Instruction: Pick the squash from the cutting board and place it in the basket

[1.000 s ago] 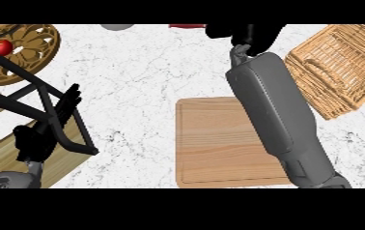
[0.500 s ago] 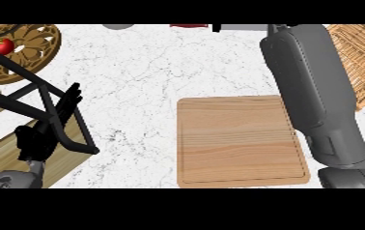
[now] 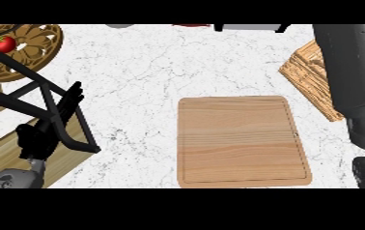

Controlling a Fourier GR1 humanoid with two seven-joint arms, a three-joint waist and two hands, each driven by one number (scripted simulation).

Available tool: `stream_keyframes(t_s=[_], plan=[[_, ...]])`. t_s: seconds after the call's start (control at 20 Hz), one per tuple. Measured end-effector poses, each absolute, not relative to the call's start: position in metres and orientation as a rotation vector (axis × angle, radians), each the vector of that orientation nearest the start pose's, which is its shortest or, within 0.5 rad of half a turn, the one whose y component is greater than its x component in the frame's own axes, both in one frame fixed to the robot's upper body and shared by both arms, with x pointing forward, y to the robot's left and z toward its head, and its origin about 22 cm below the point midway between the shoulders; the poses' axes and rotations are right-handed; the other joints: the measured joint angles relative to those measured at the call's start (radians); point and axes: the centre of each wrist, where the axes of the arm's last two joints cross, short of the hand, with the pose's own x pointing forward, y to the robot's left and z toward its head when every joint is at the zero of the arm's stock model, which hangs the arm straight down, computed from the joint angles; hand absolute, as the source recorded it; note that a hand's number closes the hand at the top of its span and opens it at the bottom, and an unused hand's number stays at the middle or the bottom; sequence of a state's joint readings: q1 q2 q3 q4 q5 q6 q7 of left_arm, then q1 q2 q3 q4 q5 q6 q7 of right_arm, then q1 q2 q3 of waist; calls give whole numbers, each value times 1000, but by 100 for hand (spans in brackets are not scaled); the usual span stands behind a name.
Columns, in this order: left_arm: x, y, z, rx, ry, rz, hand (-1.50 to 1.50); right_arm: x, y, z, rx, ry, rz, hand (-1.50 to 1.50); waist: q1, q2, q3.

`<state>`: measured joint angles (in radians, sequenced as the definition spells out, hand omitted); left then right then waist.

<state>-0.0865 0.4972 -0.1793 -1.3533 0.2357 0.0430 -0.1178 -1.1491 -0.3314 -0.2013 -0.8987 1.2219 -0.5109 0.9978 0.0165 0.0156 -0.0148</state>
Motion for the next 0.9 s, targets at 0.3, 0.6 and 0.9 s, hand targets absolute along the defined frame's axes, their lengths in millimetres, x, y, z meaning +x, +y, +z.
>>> stream_keyframes(t_s=[0.3,0.6,0.9], plan=[[256,319,3,157,-1483,-284,0,444,-267,260,-1524,-1200,-361,150,-3,0,0],[255,320,3,154,-1481,-283,0,440,-308,244,-1516,-1148,-396,150,-5,0,1],[254,320,2,155,-1483,-277,0,431,-344,210,-1526,-1131,-399,150,-9,0,1]])
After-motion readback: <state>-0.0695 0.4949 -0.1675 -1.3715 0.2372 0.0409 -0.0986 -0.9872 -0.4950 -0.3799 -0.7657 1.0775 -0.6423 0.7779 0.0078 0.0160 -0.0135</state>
